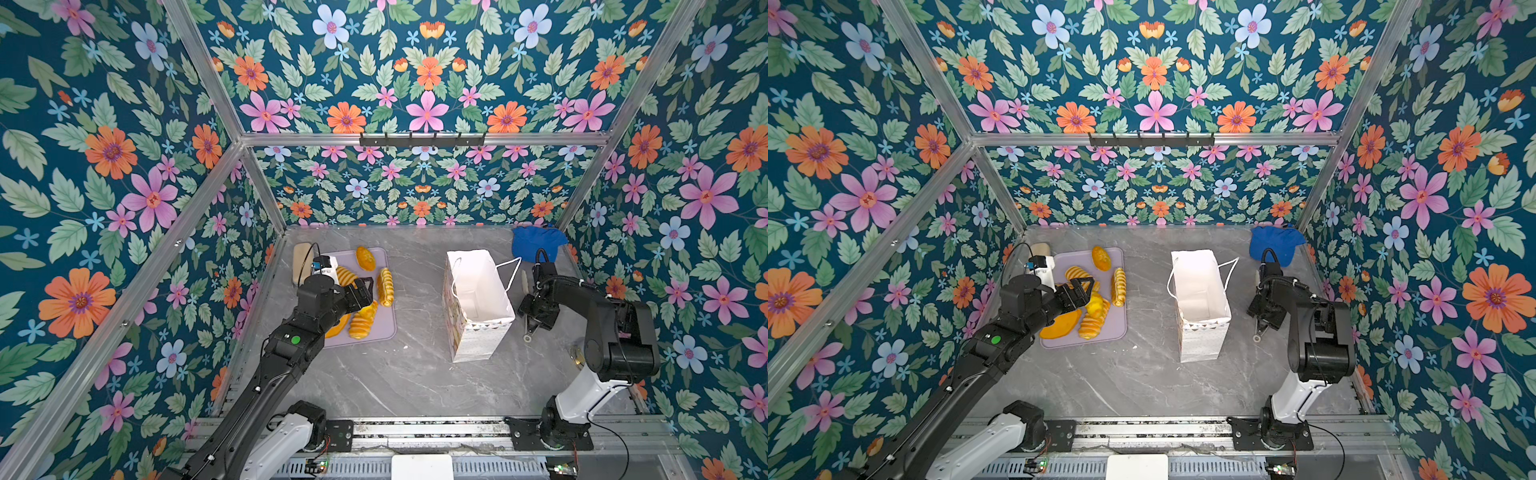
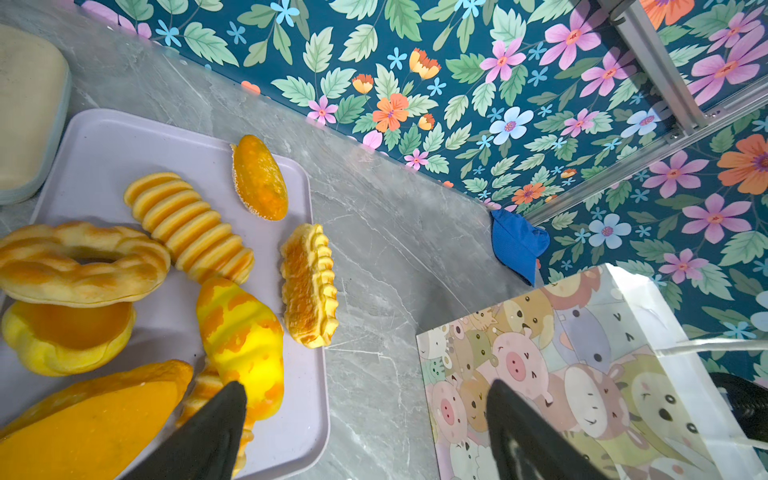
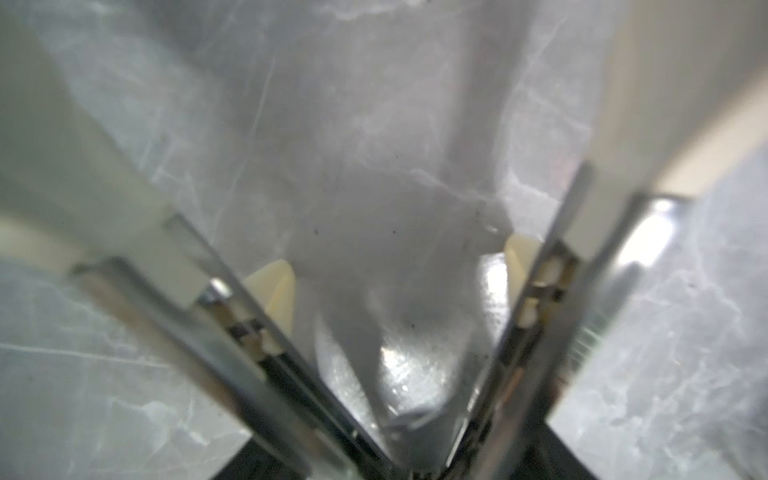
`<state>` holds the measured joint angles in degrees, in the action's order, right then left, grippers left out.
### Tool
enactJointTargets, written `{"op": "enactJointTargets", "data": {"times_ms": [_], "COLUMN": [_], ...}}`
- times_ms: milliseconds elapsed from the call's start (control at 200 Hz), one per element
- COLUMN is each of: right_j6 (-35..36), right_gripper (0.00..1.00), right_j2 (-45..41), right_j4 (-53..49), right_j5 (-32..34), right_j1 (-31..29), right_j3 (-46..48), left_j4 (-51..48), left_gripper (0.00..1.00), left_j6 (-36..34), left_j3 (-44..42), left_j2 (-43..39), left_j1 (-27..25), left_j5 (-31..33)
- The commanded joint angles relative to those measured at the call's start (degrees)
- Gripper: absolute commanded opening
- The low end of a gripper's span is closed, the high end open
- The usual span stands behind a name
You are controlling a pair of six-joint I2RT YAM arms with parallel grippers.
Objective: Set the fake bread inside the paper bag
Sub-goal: 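Grasp the metal tongs with the right gripper and lift them, then carry the tongs with the right gripper over the tray toward the ridged bread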
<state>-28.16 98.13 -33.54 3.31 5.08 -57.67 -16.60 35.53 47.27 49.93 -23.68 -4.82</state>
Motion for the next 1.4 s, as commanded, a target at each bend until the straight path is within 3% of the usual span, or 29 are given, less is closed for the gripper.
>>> {"op": "enactJointTargets", "data": {"times_ms": [0,305,580,940,1150,1395], "right_j6": [0.21,2.33,3.37,3.54,5.25,11.8], "right_gripper": [0.57,0.4,0.34,0.28,0.23,0.22], "right_j2": [-2.25,-11.65,-23.44,-39.33,-38.95,-30.48], "right_j4": [0.76,-0.79,-5.61,-14.26,-18.39,-22.82], "right_j5": [0.46,0.64,-0.88,-1.99,3.71,16.22], "right_j1": [-0.1,-0.08,-0.3,-5.17,-19.09,-46.75], "right_j3": [0.47,1.18,0.01,-14.77,-26.99,-42.37], "left_j4": [0.03,-0.17,-1.35,-6.23,-8.51,-10.54], "left_gripper": [0.92,0.92,0.92,0.94,0.93,0.91], "left_j6": [-0.37,-0.03,-0.32,-2.65,-3.19,-2.86], "left_j3": [0.46,1.08,1.98,6.65,8.83,9.18], "left_j2": [-0.19,-0.08,-0.37,1.67,4.24,4.76], "left_j1": [0.2,0.3,0.36,0.53,1.66,5.38], "left_j5": [-0.1,-0.77,-0.43,2.92,3.76,3.54]}}
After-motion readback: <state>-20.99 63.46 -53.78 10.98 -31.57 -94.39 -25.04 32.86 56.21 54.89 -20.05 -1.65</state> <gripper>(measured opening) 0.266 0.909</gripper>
